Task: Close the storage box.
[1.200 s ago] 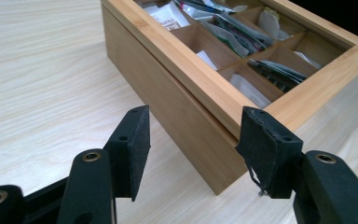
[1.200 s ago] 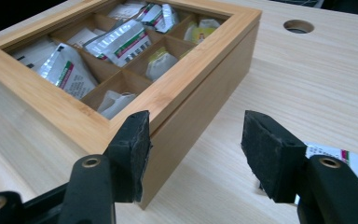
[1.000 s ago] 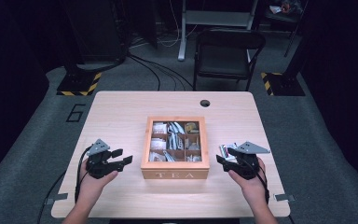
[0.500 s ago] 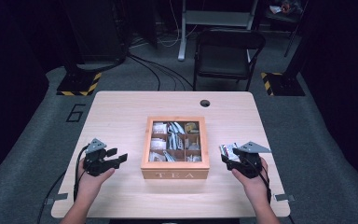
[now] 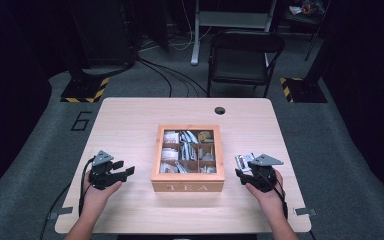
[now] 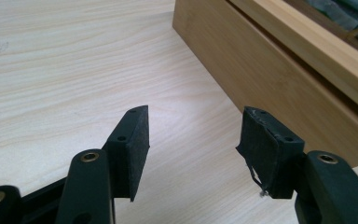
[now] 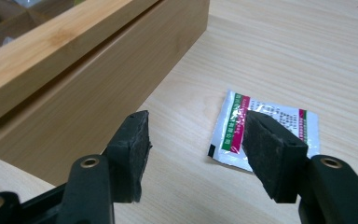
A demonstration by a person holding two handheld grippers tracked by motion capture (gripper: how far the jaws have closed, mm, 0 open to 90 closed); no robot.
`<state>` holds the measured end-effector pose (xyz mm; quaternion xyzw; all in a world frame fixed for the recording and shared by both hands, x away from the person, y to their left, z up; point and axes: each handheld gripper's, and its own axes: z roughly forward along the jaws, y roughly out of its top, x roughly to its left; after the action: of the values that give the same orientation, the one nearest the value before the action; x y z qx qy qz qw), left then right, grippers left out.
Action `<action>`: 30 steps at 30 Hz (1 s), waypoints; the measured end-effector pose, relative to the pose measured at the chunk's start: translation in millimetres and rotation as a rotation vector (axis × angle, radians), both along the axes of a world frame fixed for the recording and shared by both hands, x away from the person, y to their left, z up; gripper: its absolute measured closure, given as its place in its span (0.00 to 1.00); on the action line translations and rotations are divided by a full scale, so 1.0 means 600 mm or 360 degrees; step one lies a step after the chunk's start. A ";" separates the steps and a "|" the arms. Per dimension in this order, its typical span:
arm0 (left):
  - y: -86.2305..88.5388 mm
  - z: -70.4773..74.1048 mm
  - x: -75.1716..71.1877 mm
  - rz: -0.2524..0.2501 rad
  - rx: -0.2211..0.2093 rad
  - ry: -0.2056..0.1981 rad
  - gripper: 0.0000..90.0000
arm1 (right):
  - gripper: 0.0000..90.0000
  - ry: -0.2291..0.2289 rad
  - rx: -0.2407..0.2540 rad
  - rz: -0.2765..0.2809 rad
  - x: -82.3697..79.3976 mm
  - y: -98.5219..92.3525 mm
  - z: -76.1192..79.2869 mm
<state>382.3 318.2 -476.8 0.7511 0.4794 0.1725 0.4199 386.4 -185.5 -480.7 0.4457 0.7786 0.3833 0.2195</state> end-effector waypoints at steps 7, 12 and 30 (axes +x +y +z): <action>0.000 -0.010 0.001 0.0003 0.0014 0.0018 0.47 | 0.45 0.0035 0.0009 0.0030 0.002 0.007 -0.014; -0.003 -0.019 0.003 -0.0012 0.0023 0.0049 0.47 | 0.45 0.0077 0.0059 0.0037 0.007 0.007 -0.023; -0.018 -0.039 0.010 -0.0060 0.0044 0.0106 0.46 | 0.44 0.0113 0.0084 -0.0022 0.016 -0.002 -0.035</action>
<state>388.5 307.7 -500.1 0.7711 0.4763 0.1461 0.3965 396.1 -186.6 -502.0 0.4701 0.7724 0.3861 0.1825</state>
